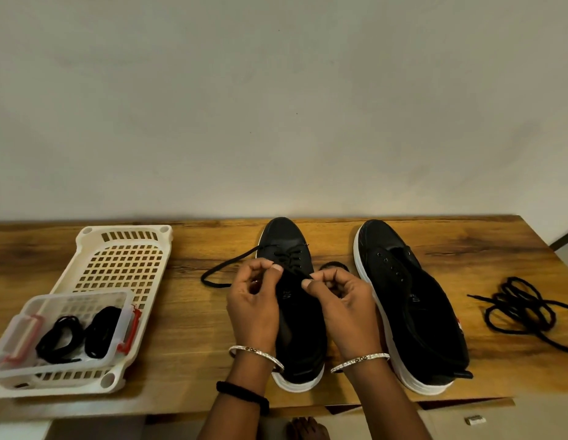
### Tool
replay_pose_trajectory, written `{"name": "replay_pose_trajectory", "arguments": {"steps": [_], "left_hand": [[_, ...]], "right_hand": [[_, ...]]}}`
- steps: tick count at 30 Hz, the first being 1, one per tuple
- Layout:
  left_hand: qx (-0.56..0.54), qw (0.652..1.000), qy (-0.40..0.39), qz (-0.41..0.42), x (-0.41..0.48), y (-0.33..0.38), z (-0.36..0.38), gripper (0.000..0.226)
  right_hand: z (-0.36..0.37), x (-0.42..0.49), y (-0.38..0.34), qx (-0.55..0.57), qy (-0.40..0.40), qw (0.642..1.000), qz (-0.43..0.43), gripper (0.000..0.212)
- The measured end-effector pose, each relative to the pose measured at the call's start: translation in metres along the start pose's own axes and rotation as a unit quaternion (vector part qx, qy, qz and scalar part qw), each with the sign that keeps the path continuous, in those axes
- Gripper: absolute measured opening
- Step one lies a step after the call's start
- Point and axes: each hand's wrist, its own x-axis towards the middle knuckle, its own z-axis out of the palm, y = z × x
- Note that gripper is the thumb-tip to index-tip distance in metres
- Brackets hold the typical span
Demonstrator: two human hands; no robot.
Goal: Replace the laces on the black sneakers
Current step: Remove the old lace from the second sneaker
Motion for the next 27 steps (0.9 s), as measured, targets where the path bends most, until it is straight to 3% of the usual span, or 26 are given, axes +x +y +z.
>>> {"name": "replay_pose_trajectory", "arguments": {"steps": [2, 4, 7, 9, 11, 14, 17, 18, 19, 21, 22, 24, 27], "left_hand": [[-0.055, 0.996, 0.007, -0.072, 0.009, -0.002, -0.005, 0.019], [-0.043, 0.996, -0.014, -0.079, 0.014, -0.002, -0.011, 0.019], [0.094, 0.992, -0.039, 0.069, 0.01, 0.005, -0.014, 0.02], [0.207, 0.954, -0.069, 0.208, 0.008, 0.008, -0.015, 0.024], [0.333, 0.887, -0.101, 0.304, 0.005, 0.006, -0.016, 0.026], [0.441, 0.815, -0.082, 0.367, 0.004, 0.0, -0.017, 0.017], [0.456, 0.791, -0.05, 0.406, 0.004, -0.002, -0.017, 0.008], [0.438, 0.806, -0.047, 0.396, 0.003, -0.002, -0.016, 0.005], [0.389, 0.847, -0.047, 0.36, 0.002, -0.003, -0.013, 0.002], [0.174, 0.967, -0.041, 0.181, 0.001, -0.001, -0.008, 0.009], [0.05, 0.996, -0.03, 0.073, 0.003, 0.001, -0.007, 0.01], [-0.094, 0.993, 0.002, -0.069, 0.011, 0.005, -0.011, 0.011], [-0.079, 0.99, 0.001, -0.117, 0.018, 0.006, -0.015, 0.012]], "right_hand": [[0.0, 0.0, 0.001, 0.006, -0.004, 1.0, 0.011, 0.005], [0.001, 0.0, 0.002, 0.0, -0.005, 1.0, 0.013, 0.005], [0.002, 0.001, 0.002, -0.008, -0.003, 1.0, 0.009, 0.005], [0.002, 0.001, 0.002, -0.005, -0.005, 1.0, 0.009, 0.005], [0.001, 0.001, 0.002, -0.004, -0.009, 1.0, 0.006, 0.005], [0.002, 0.001, 0.002, -0.006, -0.009, 1.0, 0.0, 0.006], [0.002, 0.001, 0.003, -0.013, -0.009, 1.0, -0.002, 0.006], [0.003, 0.001, 0.003, -0.015, -0.008, 1.0, -0.005, 0.006], [0.003, 0.001, 0.003, -0.017, -0.006, 1.0, -0.008, 0.007], [0.003, 0.001, 0.003, -0.017, -0.002, 1.0, -0.014, 0.007], [0.003, 0.0, 0.003, -0.018, -0.002, 1.0, -0.017, 0.007], [0.003, 0.0, 0.002, -0.019, -0.008, 1.0, -0.021, 0.006], [0.003, -0.001, 0.002, -0.017, -0.016, 1.0, -0.018, 0.005]]}}
